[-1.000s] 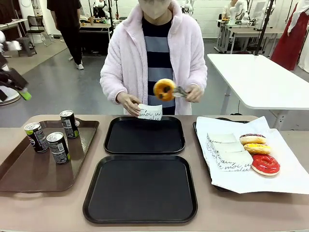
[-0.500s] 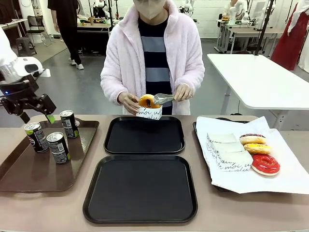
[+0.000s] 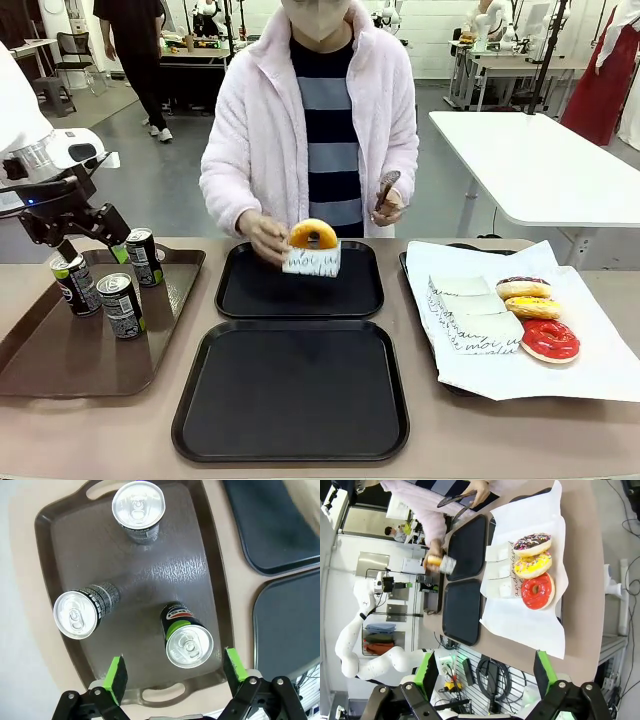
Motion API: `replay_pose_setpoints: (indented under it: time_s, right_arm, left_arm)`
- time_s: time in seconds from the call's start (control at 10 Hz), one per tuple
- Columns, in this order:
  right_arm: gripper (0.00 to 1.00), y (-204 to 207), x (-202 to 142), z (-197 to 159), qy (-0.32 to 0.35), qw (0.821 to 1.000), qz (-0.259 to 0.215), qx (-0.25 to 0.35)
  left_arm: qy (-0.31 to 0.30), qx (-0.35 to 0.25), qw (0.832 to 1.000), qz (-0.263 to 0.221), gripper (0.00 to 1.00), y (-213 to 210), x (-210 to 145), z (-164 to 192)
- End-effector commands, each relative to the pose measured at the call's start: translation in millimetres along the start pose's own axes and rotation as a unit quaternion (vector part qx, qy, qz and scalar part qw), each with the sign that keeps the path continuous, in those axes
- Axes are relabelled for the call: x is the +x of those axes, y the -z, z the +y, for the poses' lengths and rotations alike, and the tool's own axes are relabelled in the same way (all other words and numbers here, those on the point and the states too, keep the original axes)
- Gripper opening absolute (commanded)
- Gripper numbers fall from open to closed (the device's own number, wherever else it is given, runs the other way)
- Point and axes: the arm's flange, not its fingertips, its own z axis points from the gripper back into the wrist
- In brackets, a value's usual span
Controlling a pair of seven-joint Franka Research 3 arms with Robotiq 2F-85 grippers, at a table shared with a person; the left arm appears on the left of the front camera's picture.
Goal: Set up donuts and drinks on trays.
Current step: Pick up one Pepsi coke and place it on the Flat Tray.
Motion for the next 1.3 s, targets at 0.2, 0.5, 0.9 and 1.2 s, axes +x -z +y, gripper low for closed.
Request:
replay_pose_setpoints:
  time_s: [0.2,0.5,0.9,1.2]
  right_arm:
    - [1.00,0,2,0,-0.009,1.000,-0.009,0.012]
    - [1.00,0,2,0,-0.009,1.000,-0.009,0.012]
    - [1.00,0,2,0,-0.009,1.000,-0.009,0.012]
    - [1.00,0,2,0,-0.009,1.000,-0.009,0.012]
  left_arm:
    - [-0.001,0.003,1.000,0.010,1.00,-2,-1,3]
    - [-0.016,0.032,0.999,0.017,1.00,0,-3,-18]
    - [-0.052,0.068,0.996,0.035,1.00,17,-8,-46]
    - [-0.074,0.086,0.992,0.045,1.00,38,-3,-43]
